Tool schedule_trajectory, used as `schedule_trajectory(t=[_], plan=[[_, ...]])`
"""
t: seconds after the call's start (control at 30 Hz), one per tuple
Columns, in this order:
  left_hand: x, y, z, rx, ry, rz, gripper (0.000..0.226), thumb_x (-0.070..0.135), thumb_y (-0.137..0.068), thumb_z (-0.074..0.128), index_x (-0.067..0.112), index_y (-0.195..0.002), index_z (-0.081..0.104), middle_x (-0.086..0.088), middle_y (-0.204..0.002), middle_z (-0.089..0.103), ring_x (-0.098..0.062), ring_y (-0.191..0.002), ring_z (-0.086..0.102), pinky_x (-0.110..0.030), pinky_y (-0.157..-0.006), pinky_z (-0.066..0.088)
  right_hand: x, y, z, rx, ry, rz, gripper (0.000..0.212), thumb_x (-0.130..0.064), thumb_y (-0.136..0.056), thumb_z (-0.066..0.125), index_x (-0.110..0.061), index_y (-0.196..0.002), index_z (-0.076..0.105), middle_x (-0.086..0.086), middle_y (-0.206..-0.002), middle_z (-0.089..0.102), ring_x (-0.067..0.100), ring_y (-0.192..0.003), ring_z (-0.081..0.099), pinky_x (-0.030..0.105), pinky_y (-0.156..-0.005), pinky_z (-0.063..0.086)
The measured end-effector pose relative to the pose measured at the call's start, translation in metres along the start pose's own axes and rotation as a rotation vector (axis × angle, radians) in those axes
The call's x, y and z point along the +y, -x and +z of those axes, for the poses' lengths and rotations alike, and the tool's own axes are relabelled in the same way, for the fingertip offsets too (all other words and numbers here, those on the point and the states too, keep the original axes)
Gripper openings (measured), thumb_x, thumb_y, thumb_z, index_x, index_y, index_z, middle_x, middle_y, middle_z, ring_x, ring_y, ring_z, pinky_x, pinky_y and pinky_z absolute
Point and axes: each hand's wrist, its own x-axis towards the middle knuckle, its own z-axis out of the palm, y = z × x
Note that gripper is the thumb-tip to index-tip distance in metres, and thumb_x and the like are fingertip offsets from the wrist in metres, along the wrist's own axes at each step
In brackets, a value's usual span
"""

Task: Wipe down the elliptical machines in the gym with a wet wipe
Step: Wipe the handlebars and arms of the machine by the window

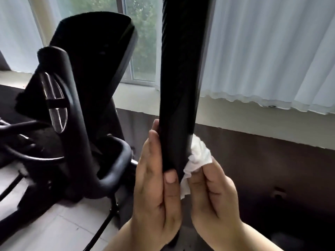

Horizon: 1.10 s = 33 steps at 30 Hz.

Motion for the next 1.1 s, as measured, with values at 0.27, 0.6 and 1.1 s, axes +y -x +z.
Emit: schedule_trajectory(t=[0.27, 0.6, 1.1], plan=[[0.011, 0.017, 0.005, 0.054, -0.277, -0.057, 0.049, 0.024, -0.112, 0.027, -0.009, -0.148, 0.019, -0.024, -0.154, 0.032, -0.037, -0.145, 0.038, -0.037, -0.121, 0.032, 0.013, 0.022, -0.015, -0.244, -0.086, 0.101, 0.025, -0.008, -0.105, 0.044, -0.014, -0.122, 0.060, -0.023, -0.094, 0.061, 0.003, -0.075, 0.062, 0.017, -0.071, 0.048], [0.023, 0.073, 0.005, -0.041, -0.499, -0.263, 0.054, 0.023, -0.110, 0.031, -0.012, -0.150, 0.018, -0.025, -0.157, 0.028, -0.026, -0.153, 0.028, -0.032, -0.123, 0.026, 0.035, 0.077, -0.026, -0.535, -0.221, 0.476, 0.041, -0.002, -0.105, 0.046, -0.039, -0.097, 0.059, -0.024, -0.076, 0.062, 0.001, -0.070, 0.057, 0.018, -0.069, 0.045], [0.005, 0.132, 0.004, -0.053, -0.520, -0.415, 0.057, 0.038, -0.112, 0.027, 0.016, -0.161, 0.008, -0.034, -0.149, 0.041, -0.043, -0.138, 0.045, -0.042, -0.118, 0.036, 0.075, 0.068, -0.019, -0.645, -0.555, 0.790, 0.033, -0.011, -0.099, 0.043, -0.021, -0.118, 0.068, 0.038, -0.094, 0.057, 0.057, -0.082, 0.052, 0.046, -0.077, 0.040]])
